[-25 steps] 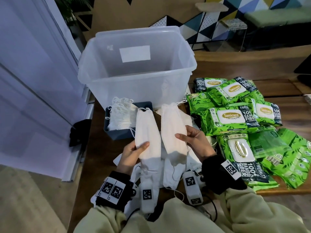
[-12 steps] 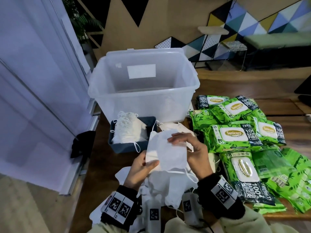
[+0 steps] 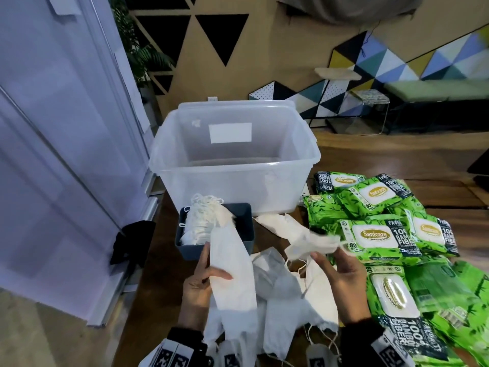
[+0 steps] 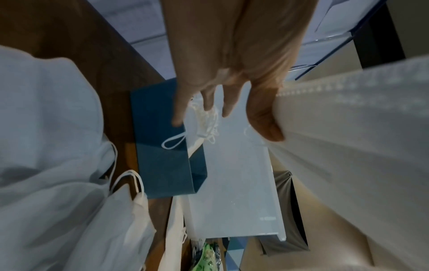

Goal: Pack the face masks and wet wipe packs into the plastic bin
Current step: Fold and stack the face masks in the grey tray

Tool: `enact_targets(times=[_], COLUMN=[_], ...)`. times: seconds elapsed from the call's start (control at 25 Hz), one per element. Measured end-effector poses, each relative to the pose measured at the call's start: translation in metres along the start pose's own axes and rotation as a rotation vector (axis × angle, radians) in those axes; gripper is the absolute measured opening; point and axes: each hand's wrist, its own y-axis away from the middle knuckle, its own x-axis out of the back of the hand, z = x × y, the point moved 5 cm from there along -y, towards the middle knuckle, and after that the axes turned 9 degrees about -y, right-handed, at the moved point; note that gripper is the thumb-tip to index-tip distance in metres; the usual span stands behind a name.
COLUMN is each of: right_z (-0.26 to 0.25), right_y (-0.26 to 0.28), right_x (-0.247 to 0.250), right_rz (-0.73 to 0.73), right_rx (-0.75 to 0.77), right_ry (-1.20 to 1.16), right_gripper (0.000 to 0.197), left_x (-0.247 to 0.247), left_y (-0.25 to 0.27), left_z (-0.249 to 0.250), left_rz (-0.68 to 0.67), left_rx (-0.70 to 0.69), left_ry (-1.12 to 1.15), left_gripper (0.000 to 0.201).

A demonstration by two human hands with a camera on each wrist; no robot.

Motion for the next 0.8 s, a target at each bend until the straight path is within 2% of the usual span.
enact_targets(times=[0.12,0.24,0.36,0.44,0.48,0.52,0.56,0.6,0.64,0.72,0.8], right_z=[-0.003,0.007,0.033,0.05,0.056,0.062,0.067,0.073,0.079,0.085,0.09], right_y=[-0.003,0.002,0.008,0.007,0.008,0.01,0.013,0.016,0.018,0.02,0.011], right_x=[-0.017,-0.046,-0.058,-0.06,-0.063,-0.067,-0.071,-0.075,-0.08,-0.083,-0.073], right_rz=[-0.195,-0.345,-0.477,-0.562,-0.62,-0.689,-0.749,-0.785,-0.794,-0.77,-0.625], right_rx=[0.097,0.087,0.005,-0.053,-0.055,-0.035,0.0,0.031,0.053,0.059,-0.007], right_ry=[-0.009,-0.056,-0.018,0.051,0.091,0.146,0.223,0.314,0.39,0.415,0.315], right_gripper=[0.034,0.031,0.03,0.034,0.038,0.04,0.04,0.041,0.046,0.059,0.062], left_x=[-0.009,-0.03,-0.041,-0.042,-0.042,-0.042,-0.04,-0.036,-0.03,-0.019,-0.003], left_y=[0.005,0.006,0.01,0.014,0.016,0.016,0.016,0.016,0.017,0.016,0.015], left_z=[0.005,0.019,0.012,0.002,0.001,-0.001,0.0,-0.003,-0.002,-0.009,-0.019], left_rz=[-0.103,-0.214,-0.239,-0.202,-0.153,-0.119,-0.088,-0.069,-0.032,0.018,0.069], left_rx=[0.09,0.161,0.343,0.482,0.556,0.574,0.554,0.494,0.449,0.405,0.394], left_ry=[0.014,0.015,0.222,0.399,0.447,0.444,0.399,0.295,0.15,-0.047,-0.098], left_gripper=[0.031,0.037,0.032,0.058,0.062,0.056,0.041,0.019,0.015,0.028,0.061])
